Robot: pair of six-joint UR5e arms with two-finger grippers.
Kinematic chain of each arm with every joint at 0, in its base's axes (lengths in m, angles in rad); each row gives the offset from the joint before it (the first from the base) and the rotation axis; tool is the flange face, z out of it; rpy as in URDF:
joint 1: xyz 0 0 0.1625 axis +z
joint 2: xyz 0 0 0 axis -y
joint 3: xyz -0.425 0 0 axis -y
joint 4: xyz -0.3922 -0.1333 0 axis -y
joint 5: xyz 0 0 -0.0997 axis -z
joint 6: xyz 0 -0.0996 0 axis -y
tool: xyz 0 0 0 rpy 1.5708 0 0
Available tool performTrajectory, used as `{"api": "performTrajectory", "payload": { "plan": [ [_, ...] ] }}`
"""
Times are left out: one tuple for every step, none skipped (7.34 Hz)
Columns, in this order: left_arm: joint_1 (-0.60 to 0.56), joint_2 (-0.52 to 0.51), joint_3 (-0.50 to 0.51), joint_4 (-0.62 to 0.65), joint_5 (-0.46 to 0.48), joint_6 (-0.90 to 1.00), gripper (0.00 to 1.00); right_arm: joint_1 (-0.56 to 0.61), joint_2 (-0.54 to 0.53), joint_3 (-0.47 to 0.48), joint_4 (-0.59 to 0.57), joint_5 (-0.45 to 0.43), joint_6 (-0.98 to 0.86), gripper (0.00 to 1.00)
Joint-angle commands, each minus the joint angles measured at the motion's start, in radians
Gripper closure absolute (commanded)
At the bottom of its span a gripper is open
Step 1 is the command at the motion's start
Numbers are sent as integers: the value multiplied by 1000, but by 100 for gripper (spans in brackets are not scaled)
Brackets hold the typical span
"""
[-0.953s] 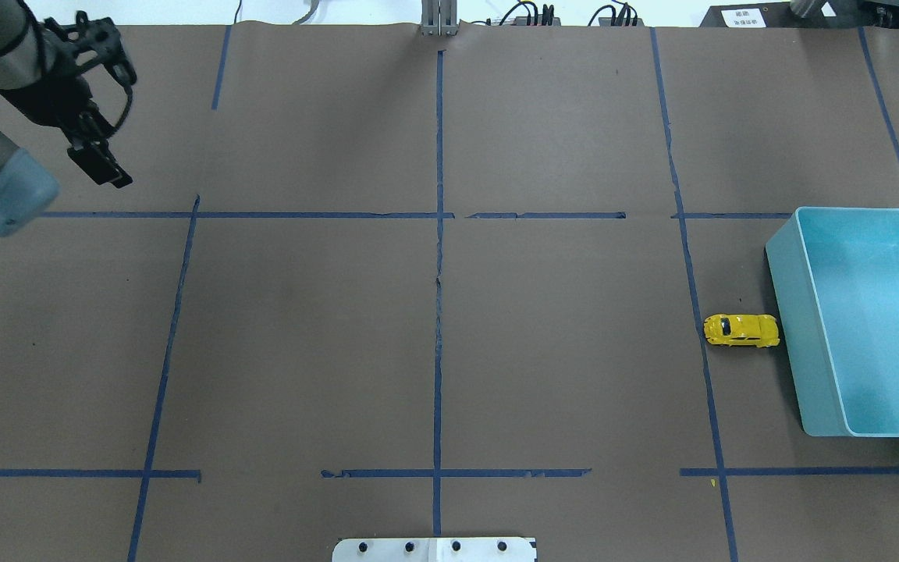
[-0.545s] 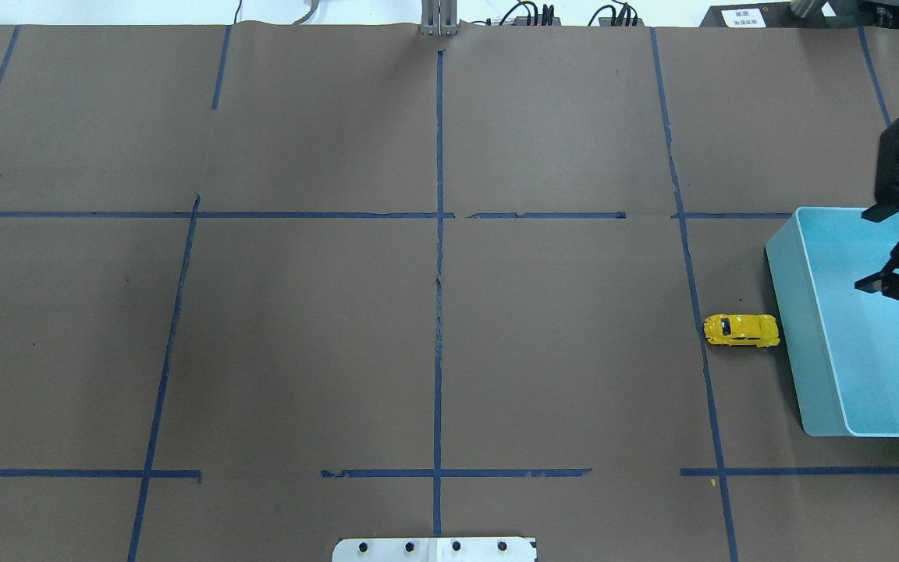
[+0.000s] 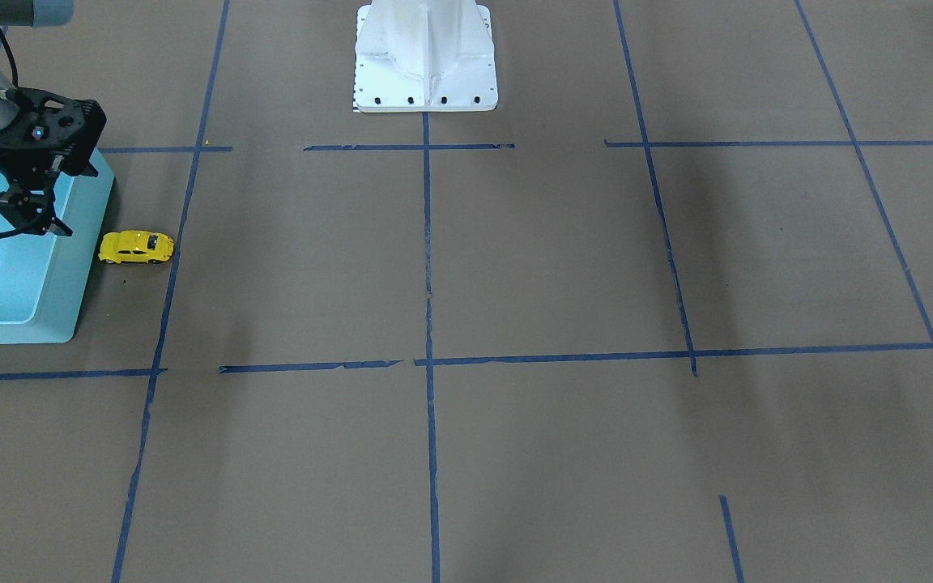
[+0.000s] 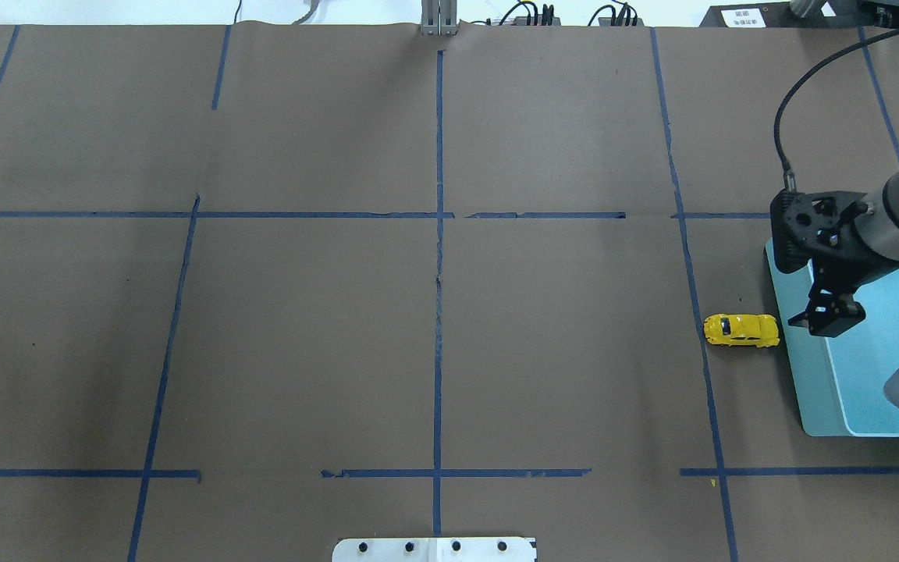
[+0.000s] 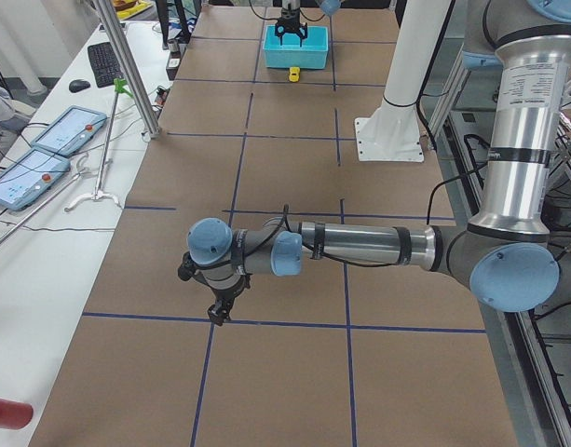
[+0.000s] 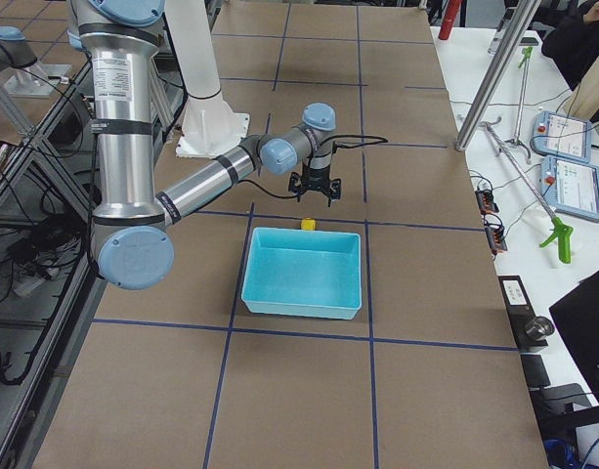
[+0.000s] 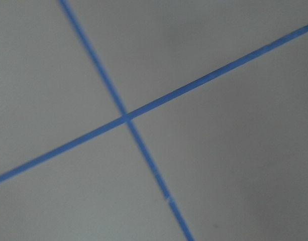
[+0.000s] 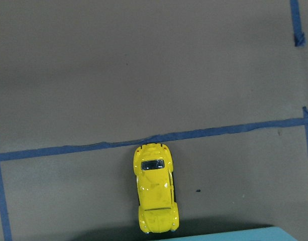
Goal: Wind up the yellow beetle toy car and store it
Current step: 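Withdraw the left arm while the right gripper moves over the car, then lower the right gripper onto the yellow car and grasp it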
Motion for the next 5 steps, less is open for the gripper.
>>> {"api": "performTrajectory", "payload": {
  "plan": [
    [-79,23,27,18,-1,-279,0,-67,-1,-66,94,-52,-3,1],
    [-79,24,30,14,10,-304,0,-73,-1,-92,119,-52,-8,1],
    [-80,24,30,17,13,-307,0,-93,3,-103,118,-81,-8,1],
    [-82,24,32,17,17,-319,0,-97,2,-126,121,-107,-11,1],
    [-85,24,33,14,16,-347,0,-102,3,-135,142,-109,-12,1]
  ]
}}
